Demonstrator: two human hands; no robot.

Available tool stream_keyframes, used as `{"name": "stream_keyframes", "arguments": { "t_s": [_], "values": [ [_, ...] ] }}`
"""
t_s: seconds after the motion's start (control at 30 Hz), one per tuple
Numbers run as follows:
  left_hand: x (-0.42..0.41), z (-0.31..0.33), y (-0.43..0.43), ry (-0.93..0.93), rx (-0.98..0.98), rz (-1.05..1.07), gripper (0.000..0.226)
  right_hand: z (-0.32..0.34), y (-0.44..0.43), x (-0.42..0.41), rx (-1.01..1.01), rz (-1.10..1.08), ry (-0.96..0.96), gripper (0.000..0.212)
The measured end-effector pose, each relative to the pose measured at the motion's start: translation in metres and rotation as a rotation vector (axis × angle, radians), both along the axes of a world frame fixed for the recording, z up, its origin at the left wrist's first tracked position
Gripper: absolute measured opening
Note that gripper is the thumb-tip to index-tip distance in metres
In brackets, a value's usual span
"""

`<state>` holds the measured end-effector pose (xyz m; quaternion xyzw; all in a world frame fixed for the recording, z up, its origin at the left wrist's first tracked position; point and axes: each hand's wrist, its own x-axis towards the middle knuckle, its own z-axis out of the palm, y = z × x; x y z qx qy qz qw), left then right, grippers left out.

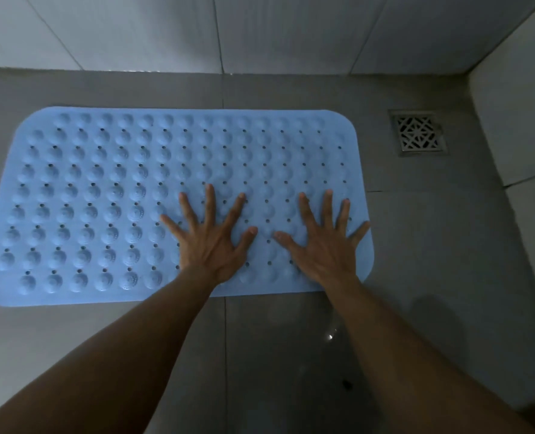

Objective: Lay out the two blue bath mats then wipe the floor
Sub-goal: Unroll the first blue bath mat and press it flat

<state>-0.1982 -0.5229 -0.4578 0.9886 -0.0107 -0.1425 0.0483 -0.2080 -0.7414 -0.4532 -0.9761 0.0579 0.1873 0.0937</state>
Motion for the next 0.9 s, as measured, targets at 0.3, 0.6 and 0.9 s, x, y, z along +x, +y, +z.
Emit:
{"name": "stream_keyframes", "arguments": {
  "t_s": [0.3, 0.6, 0.9],
  "values": [
    [0.007, 0.003, -0.004, 0.034, 0.016, 0.021, 0.070, 0.001, 0.002, 0.005, -0.029, -0.006, 0.004, 0.096],
    [0.015, 0.015, -0.002, 0.190, -0.009, 0.003, 0.068, 0.007, -0.003, 0.007, 0.013, 0.039, 0.100, 0.089],
    [0.021, 0.019, 0.003, 0.310, -0.054, 0.010, 0.077, 0.016, 0.000, 0.014, 0.004, 0.029, 0.244, 0.086]
  ]
}}
